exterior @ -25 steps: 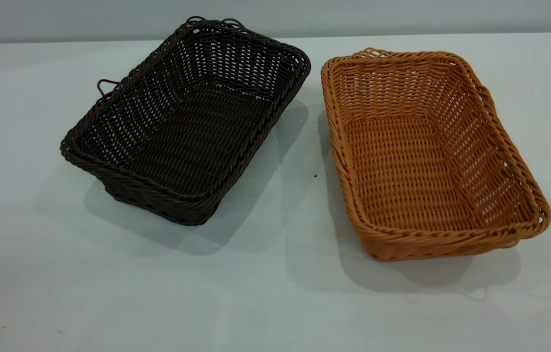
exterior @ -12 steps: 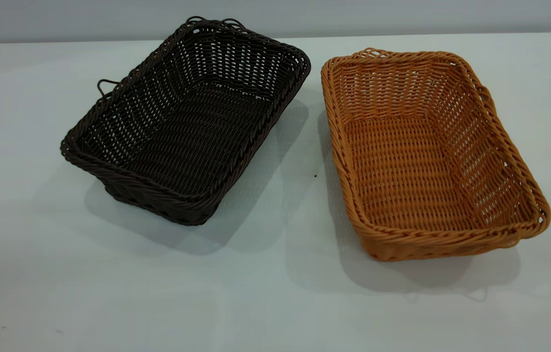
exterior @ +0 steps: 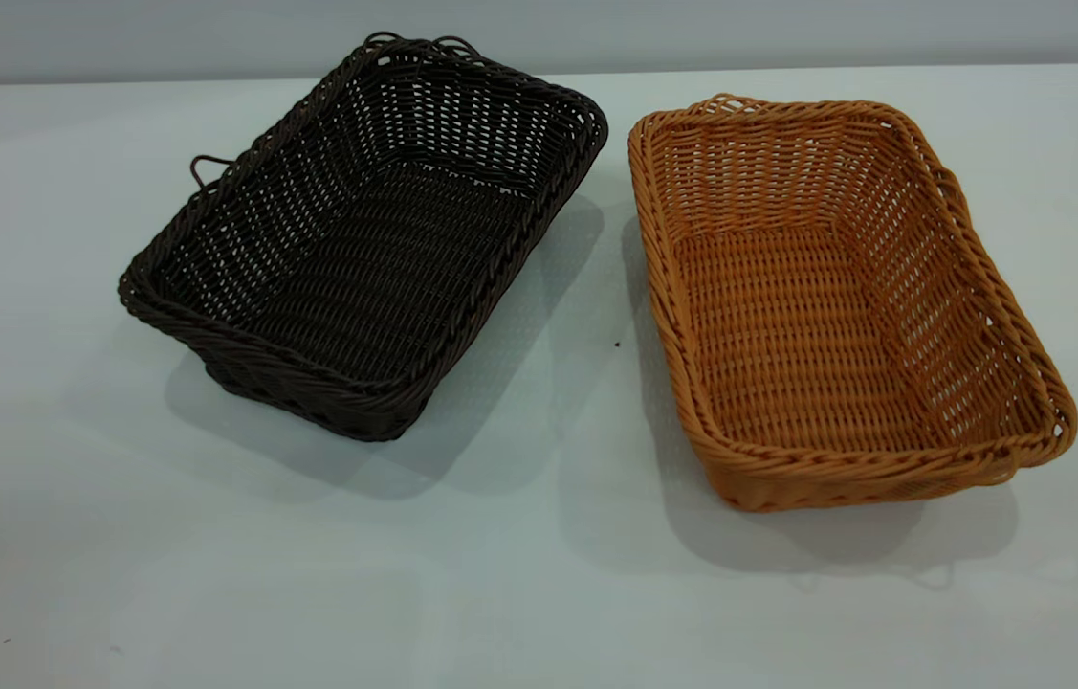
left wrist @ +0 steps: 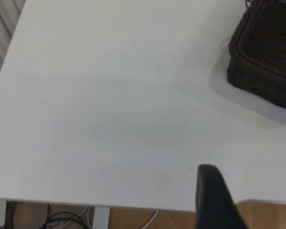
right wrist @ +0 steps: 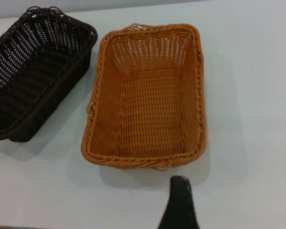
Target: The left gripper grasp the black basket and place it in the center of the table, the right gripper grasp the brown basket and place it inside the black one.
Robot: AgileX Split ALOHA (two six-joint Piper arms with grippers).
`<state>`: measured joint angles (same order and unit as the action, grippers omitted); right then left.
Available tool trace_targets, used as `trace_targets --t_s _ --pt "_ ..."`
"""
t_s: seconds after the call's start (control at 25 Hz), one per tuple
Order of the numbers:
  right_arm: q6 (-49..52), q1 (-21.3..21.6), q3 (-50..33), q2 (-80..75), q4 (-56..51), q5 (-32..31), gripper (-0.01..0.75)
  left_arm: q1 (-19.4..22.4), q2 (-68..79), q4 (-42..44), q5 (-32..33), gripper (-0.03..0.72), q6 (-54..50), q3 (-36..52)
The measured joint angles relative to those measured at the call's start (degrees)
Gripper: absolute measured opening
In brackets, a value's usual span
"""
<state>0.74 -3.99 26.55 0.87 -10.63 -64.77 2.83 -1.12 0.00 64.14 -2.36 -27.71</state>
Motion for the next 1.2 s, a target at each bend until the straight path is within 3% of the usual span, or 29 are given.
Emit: trace_targets --t_s 0.24,0.36,0.6,0.88,1.04,1.2 --pt "0.16 0.00 0.13 -6.46 -1.43 1.28 0.561 0.00 3.51 -0.85 -0.13 0.366 -0.11 0.00" --pt "-1.57 0.00 0.60 -15.75 -3.86 5.75 0.601 0.00 10.77 -2.05 -2.07 0.410 0.07 -1.15" --pt "-9.08 0.00 0.60 -35.83 -12.64 14.61 0.615 0.00 30.18 -2.44 -12.96 0.510 3.57 -4.81" --pt "-23.50 0.00 0.60 -56.42 -30.20 20.03 0.610 0.00 50.76 -2.44 -31.43 0.526 5.96 -7.76" --pt "-24.49 0.00 0.79 -67.98 -40.04 22.99 0.601 0.00 61.71 -2.44 -39.40 0.527 6.02 -10.21" --pt "-21.49 0.00 1.17 -80.84 -50.27 21.10 0.591 0.00 71.82 -2.44 -42.68 0.527 6.02 -14.16"
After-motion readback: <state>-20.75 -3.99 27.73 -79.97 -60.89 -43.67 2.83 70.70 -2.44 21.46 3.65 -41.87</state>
